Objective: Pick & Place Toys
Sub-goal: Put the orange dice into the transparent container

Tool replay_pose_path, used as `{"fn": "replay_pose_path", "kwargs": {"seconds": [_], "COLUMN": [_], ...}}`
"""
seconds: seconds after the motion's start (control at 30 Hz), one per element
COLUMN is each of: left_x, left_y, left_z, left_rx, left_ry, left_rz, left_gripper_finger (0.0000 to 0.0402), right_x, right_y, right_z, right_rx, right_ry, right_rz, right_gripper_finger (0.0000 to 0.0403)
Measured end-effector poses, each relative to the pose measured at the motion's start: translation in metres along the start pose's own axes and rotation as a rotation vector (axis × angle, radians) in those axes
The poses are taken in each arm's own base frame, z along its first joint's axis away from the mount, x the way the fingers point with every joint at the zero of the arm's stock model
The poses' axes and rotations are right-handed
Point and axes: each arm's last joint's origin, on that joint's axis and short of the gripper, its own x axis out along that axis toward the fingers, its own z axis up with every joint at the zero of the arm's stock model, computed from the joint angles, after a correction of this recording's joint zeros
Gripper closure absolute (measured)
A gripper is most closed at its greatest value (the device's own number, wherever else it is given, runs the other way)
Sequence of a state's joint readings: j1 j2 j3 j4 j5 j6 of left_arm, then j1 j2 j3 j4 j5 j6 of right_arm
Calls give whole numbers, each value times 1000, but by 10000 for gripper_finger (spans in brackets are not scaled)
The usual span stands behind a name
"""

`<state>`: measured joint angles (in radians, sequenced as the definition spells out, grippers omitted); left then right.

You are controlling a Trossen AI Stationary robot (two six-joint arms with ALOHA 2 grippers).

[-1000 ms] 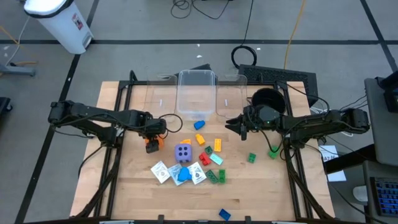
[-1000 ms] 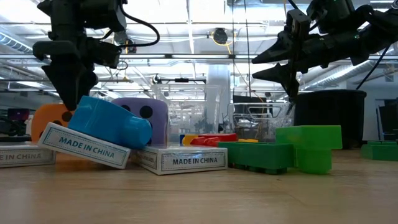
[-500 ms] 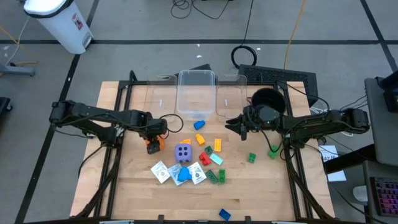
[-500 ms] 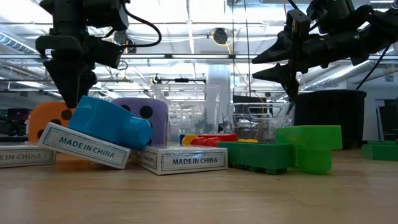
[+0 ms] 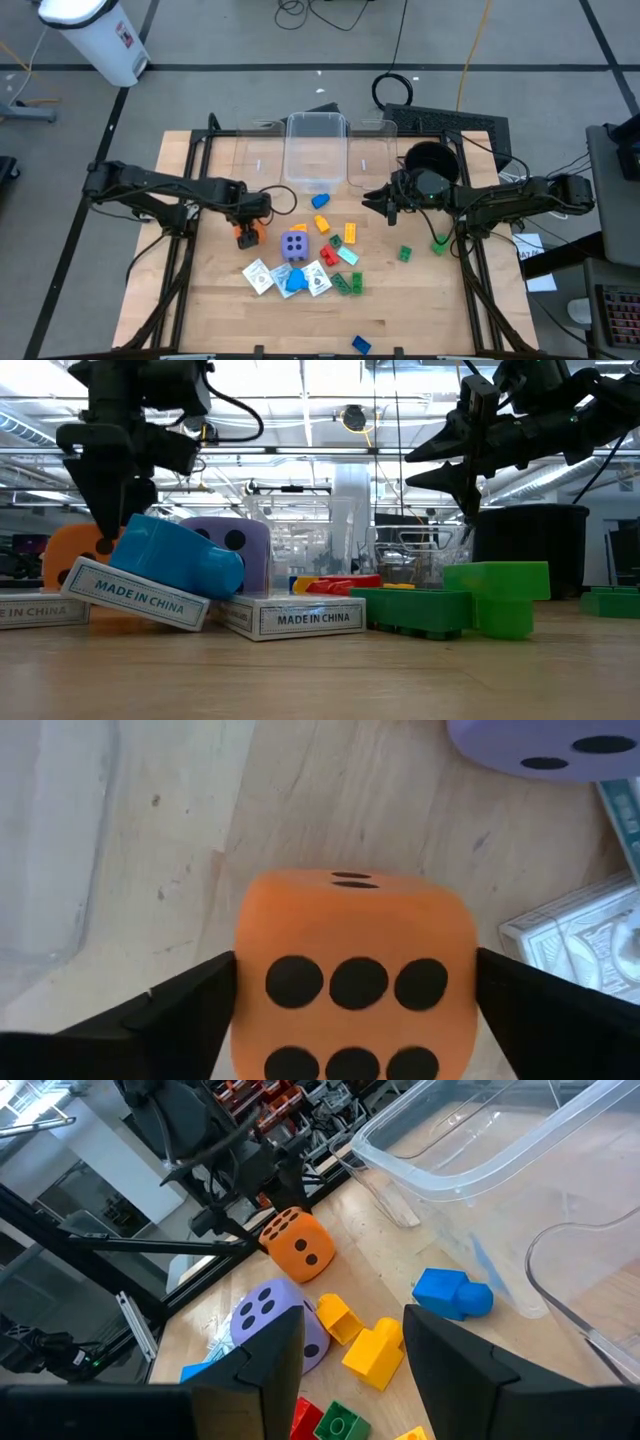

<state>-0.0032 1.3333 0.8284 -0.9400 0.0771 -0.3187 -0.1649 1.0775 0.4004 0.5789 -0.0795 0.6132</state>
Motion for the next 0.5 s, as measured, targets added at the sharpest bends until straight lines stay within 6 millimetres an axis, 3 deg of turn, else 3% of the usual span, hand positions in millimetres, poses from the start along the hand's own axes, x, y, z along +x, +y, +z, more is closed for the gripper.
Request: {"fn": "replay_pose_path", "kwargs": {"seconds": [0.2,0.5], "left_x": [14,16], "left_y": [-1,-1], "left_z": [6,6], "left_rx": [-1,52], "left_ry": [58,76], "left_rz": [13,2], "left_gripper_finger": [15,25], "right_x": [0,0], "right_y": [0,0], "right_z": [-1,-1], "right_rx": [1,0], "right_ry": [7,8], "right_rz": [-2,-2], "right_gripper_finger": [238,239]}}
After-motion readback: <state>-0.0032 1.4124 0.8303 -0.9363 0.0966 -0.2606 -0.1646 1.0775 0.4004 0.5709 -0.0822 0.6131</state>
